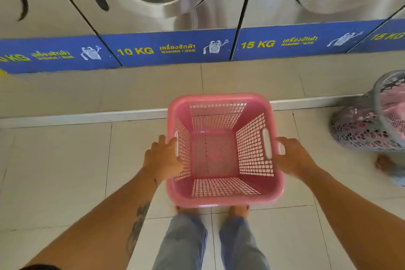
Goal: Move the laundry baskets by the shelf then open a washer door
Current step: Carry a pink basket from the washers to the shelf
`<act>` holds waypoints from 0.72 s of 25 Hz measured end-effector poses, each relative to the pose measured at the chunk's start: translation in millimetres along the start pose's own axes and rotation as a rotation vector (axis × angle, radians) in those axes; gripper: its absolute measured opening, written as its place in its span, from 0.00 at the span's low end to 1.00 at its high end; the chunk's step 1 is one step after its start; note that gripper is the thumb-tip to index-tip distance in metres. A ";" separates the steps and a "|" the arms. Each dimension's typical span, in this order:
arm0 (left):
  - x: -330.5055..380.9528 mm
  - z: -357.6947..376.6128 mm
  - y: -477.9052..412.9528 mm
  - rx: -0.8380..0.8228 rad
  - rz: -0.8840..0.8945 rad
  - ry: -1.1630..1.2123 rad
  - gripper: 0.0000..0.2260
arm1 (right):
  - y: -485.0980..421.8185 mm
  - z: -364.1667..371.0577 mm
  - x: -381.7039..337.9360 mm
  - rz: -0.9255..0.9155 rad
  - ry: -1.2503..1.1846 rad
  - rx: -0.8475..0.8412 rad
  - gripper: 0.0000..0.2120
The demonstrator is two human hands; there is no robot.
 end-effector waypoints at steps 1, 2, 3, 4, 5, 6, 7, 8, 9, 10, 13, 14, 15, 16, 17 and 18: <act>-0.4 14.4 -14.4 -0.020 -0.026 0.015 0.28 | -19.2 11.0 12.1 0.018 0.002 -0.017 0.33; -1.7 26.9 -26.9 -0.035 -0.055 0.032 0.29 | -36.5 21.4 23.2 0.029 -0.003 -0.029 0.34; -3.5 42.2 -39.7 -0.051 -0.084 0.050 0.29 | -54.7 32.9 33.8 0.034 -0.009 -0.046 0.35; -4.7 54.2 -49.6 -0.064 -0.110 0.070 0.30 | -69.4 42.3 42.5 0.039 -0.025 -0.058 0.35; -5.5 64.7 -57.2 -0.071 -0.133 0.094 0.30 | -80.9 51.5 49.7 0.045 -0.048 -0.073 0.35; -6.7 74.3 -63.9 -0.068 -0.152 0.119 0.30 | -90.6 61.0 57.0 0.051 -0.079 -0.086 0.35; -7.9 80.2 -68.2 -0.052 -0.168 0.144 0.31 | -96.3 67.9 62.5 0.051 -0.101 -0.090 0.34; -9.1 83.5 -70.9 -0.032 -0.183 0.166 0.31 | -100.2 71.4 65.8 0.041 -0.123 -0.087 0.33; -10.9 83.2 -70.6 -0.007 -0.199 0.183 0.32 | -102.0 71.1 66.9 0.034 -0.138 -0.074 0.33; -13.3 79.9 -66.9 0.018 -0.216 0.190 0.32 | -101.3 66.6 65.2 0.026 -0.147 -0.055 0.32; -24.9 51.1 -33.2 0.121 -0.277 0.231 0.31 | -81.9 33.1 38.1 -0.081 -0.126 0.010 0.32; -31.6 36.5 -15.6 0.155 -0.308 0.267 0.30 | -70.5 18.6 23.1 -0.131 -0.111 0.019 0.32; -40.0 21.0 4.3 0.195 -0.338 0.307 0.29 | -58.2 3.6 6.2 -0.188 -0.088 0.029 0.33; -49.5 4.9 27.4 0.235 -0.365 0.340 0.28 | -44.5 -11.6 -11.9 -0.252 -0.060 0.037 0.33; -59.7 -10.5 52.5 0.276 -0.386 0.371 0.27 | -29.1 -26.7 -31.2 -0.311 -0.030 0.044 0.34; -70.1 -27.0 82.1 0.317 -0.402 0.399 0.27 | -10.6 -43.3 -52.8 -0.376 0.000 0.056 0.34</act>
Point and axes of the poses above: each hand's wrist, its own y-axis away from the middle knuckle, its own z-axis out of the palm, x = y × z, the point moved 9 cm from there along -y, towards the middle knuckle, and after that the axes turned 8 degrees about -z, right-handed, at the moved point
